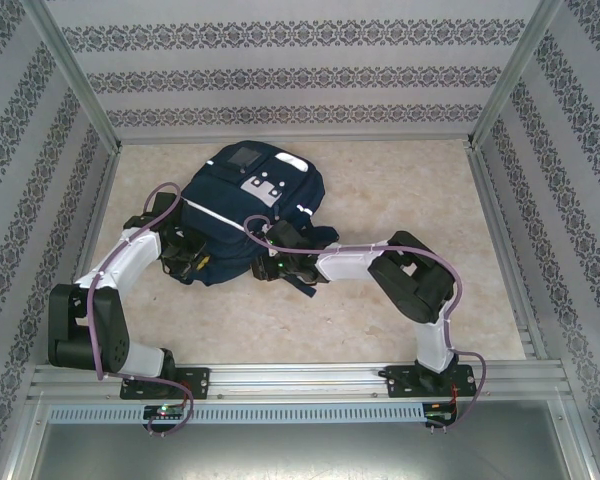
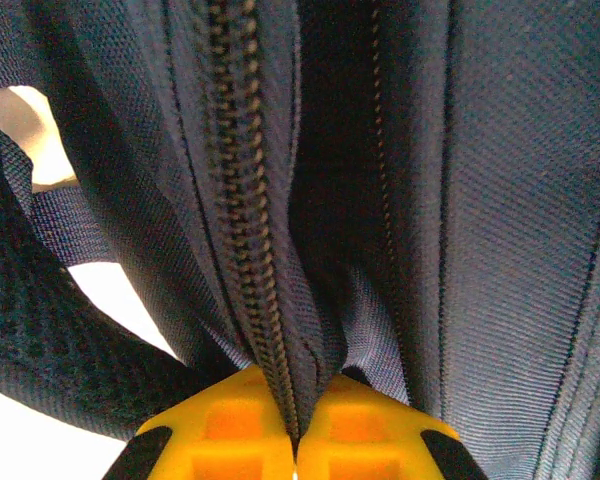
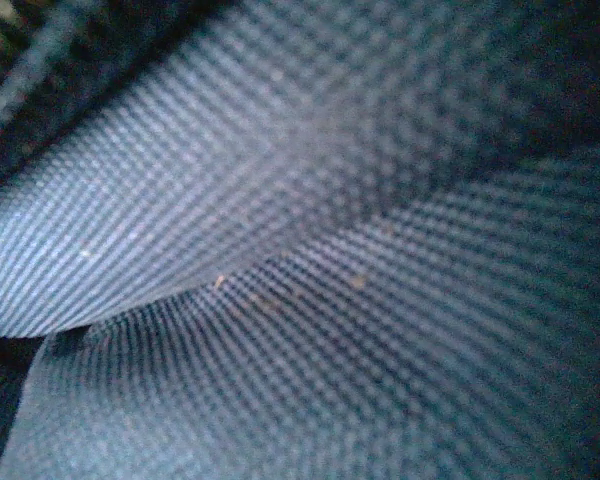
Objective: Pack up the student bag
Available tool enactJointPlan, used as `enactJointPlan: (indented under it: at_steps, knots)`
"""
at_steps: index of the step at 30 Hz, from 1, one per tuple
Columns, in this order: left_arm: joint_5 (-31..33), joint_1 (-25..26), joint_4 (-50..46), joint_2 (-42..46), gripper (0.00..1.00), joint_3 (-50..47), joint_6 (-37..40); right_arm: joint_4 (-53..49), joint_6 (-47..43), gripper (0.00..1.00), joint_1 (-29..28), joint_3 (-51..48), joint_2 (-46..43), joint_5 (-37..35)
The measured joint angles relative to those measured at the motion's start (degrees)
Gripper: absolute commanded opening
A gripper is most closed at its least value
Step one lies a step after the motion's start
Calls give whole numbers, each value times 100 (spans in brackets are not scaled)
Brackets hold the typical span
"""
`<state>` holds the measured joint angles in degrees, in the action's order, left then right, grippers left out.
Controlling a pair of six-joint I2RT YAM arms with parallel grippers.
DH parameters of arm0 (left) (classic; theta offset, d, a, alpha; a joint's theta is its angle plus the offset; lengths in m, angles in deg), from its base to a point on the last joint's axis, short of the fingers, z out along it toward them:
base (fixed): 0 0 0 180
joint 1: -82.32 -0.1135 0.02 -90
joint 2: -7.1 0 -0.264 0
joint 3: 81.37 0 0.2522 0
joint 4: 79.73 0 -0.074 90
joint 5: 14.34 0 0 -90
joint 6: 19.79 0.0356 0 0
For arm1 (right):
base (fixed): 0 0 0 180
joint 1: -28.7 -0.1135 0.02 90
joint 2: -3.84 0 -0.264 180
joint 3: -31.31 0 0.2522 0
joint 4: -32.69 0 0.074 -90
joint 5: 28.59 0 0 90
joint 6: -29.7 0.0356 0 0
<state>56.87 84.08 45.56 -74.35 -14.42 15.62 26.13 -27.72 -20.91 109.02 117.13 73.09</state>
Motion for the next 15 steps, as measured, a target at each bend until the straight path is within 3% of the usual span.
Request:
enactJointPlan:
  at_steps: [3, 6, 10, 15]
  knots:
    - [0, 0, 0, -2, 0, 0, 0, 22, -2, 34, 0, 31, 48, 0]
    - [24, 0, 11, -2, 0, 0, -2, 28, -7, 41, 0, 68, 68, -22]
    - [28, 0, 22, -2, 0, 0, -2, 55, -68, 39, 0, 79, 68, -33]
    - [39, 0, 26, -2, 0, 0, -2, 269, -142, 6, -7, 79, 68, 0]
